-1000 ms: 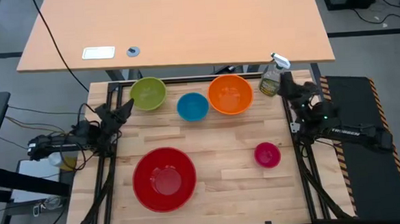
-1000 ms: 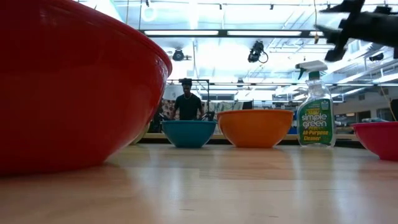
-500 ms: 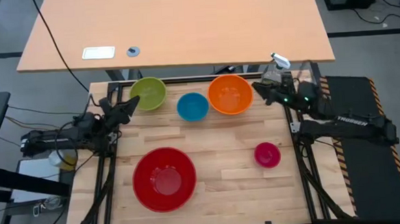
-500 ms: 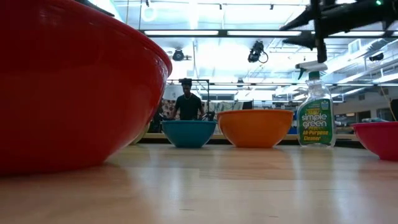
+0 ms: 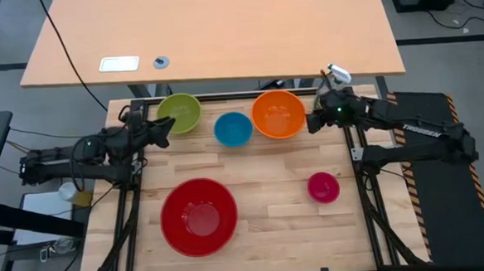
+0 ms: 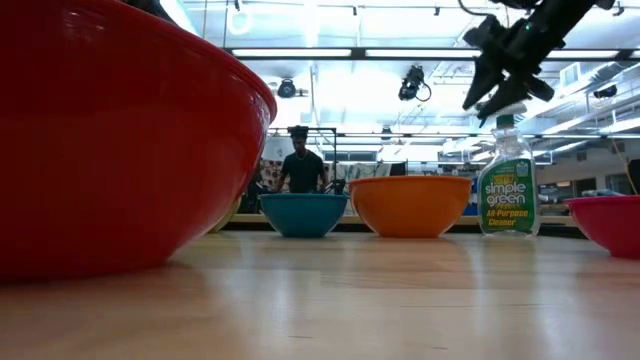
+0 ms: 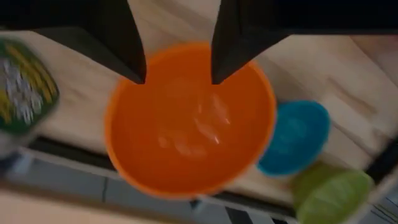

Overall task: Nest bowls inside each other
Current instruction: Stack the orange bowl on top of the red bowl

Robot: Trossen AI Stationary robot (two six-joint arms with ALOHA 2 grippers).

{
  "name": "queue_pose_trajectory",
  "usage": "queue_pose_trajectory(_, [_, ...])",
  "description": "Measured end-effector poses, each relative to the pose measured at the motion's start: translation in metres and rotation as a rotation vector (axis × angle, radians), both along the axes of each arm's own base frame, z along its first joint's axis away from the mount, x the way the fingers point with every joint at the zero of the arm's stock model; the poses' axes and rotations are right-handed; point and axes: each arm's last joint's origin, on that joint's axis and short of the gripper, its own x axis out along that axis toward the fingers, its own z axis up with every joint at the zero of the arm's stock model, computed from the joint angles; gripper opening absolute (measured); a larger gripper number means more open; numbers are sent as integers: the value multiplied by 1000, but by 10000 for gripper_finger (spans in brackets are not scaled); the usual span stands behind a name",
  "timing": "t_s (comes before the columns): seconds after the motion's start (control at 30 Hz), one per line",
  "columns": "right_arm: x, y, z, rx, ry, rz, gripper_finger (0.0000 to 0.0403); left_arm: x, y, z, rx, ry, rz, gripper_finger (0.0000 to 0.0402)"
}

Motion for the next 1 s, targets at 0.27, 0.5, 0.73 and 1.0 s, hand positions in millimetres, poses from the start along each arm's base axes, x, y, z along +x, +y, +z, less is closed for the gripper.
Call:
queue_pose_trajectory(0.27, [-11,2,-15,134,107,-251,307,-9,0,13,-11,82,-4,181])
queue_pose_trajectory(0.5, [-16,-2,-28,174,103,-416,333,-10,-3,14,-29,101,-102,181])
queue_pose_trajectory(0.73, [-1,-14,-54,201,98,-439,311,-9,-3,12,-35,123,-120,181])
queue_pose_trajectory(1.0, [19,-27,-70,193,139,-424,304,-8,-4,12,-48,120,-156,181])
